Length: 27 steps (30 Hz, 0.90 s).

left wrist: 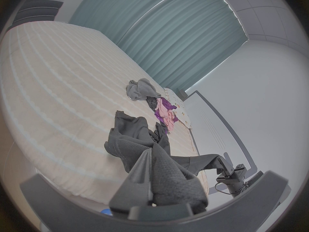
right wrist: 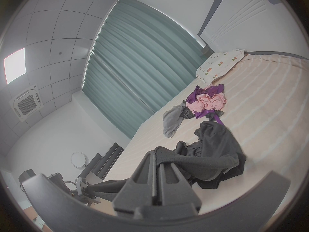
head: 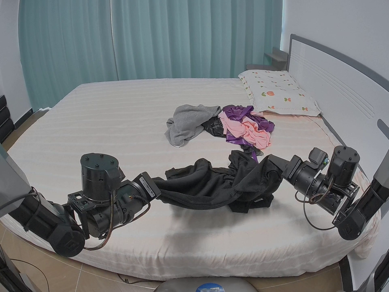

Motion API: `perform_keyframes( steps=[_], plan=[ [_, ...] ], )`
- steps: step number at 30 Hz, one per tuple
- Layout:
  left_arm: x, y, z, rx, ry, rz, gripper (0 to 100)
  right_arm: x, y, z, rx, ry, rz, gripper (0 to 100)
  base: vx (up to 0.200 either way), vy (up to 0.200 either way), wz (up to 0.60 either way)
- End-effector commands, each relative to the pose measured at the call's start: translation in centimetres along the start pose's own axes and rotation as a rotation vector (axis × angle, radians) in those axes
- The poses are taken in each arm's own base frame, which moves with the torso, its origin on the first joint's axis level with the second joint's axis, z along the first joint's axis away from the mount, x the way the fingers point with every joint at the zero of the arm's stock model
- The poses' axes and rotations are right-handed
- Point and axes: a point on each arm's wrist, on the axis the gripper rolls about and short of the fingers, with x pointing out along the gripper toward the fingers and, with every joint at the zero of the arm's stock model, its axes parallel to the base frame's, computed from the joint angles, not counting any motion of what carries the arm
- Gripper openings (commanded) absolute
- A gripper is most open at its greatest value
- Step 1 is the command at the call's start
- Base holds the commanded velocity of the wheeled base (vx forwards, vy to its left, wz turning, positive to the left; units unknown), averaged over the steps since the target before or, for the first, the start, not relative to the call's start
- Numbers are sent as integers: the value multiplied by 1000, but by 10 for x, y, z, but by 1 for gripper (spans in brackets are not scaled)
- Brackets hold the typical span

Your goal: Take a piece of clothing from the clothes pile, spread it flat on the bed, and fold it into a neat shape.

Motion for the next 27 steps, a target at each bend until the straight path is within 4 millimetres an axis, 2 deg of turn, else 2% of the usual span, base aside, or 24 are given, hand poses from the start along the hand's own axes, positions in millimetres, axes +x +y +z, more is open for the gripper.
perform_keyframes(
  steps=[1, 10, 27],
  plan=[
    [-3, -2, 4, -3, -12, -9, 0, -4, 5, 6, -4, -22, 18, 0, 0, 200, 0],
    [-5, -2, 4, -3, -16, -12, 0, -6, 0, 15, -6, -52, 2, 0, 0, 200, 0],
    [-6, -2, 4, -2, -10, -9, 0, -6, 0, 15, -6, -53, 3, 0, 0, 200, 0]
  ],
)
